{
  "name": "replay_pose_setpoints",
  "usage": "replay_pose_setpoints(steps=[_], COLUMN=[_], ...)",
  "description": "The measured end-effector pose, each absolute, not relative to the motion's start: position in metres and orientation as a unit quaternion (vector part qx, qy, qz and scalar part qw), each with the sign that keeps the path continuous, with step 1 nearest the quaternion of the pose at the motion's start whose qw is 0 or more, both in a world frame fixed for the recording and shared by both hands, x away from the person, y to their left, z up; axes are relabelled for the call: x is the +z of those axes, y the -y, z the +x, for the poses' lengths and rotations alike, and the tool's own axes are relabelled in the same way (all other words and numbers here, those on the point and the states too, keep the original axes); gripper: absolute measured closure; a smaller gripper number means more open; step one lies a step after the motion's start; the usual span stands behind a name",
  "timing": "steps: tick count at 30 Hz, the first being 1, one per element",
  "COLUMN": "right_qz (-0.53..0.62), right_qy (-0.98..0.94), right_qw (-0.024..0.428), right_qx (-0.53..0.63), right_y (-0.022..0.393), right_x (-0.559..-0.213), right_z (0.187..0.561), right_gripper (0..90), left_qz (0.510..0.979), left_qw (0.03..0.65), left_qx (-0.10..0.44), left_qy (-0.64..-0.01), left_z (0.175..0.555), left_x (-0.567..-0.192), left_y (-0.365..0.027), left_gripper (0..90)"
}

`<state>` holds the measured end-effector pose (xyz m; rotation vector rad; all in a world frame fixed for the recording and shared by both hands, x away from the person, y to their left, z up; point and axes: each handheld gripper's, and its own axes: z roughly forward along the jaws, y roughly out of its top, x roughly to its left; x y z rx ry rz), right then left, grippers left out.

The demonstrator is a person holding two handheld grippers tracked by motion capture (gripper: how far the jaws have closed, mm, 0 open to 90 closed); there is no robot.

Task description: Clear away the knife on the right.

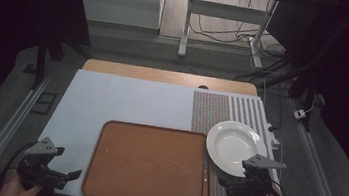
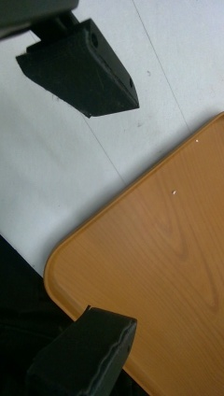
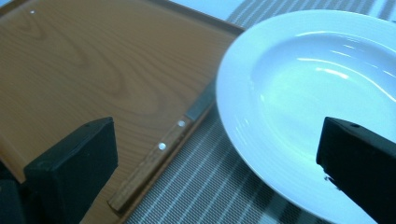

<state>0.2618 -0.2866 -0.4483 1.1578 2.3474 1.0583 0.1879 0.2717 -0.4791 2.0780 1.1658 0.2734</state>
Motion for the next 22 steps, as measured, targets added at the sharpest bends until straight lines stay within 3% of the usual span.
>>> replay_pose_setpoints(steps=[14,22], right_qz=[0.448,0.475], right_qy=[-0.803,-0.788], right_qw=[0.188,0.182], right_qx=[0.346,0.345], right_y=[0.308,0.318], right_x=[-0.454,-0.454], right_z=[0.244,0.239], right_gripper=[0.0,0.0], left_qz=[0.804,0.805], left_qw=[0.371,0.372], left_qx=[0.103,0.100], left_qy=[-0.453,-0.451], left_z=[0.187,0.188], left_x=[-0.479,-0.479], left_y=[-0.274,-0.274], left_gripper=[1.3,1.0])
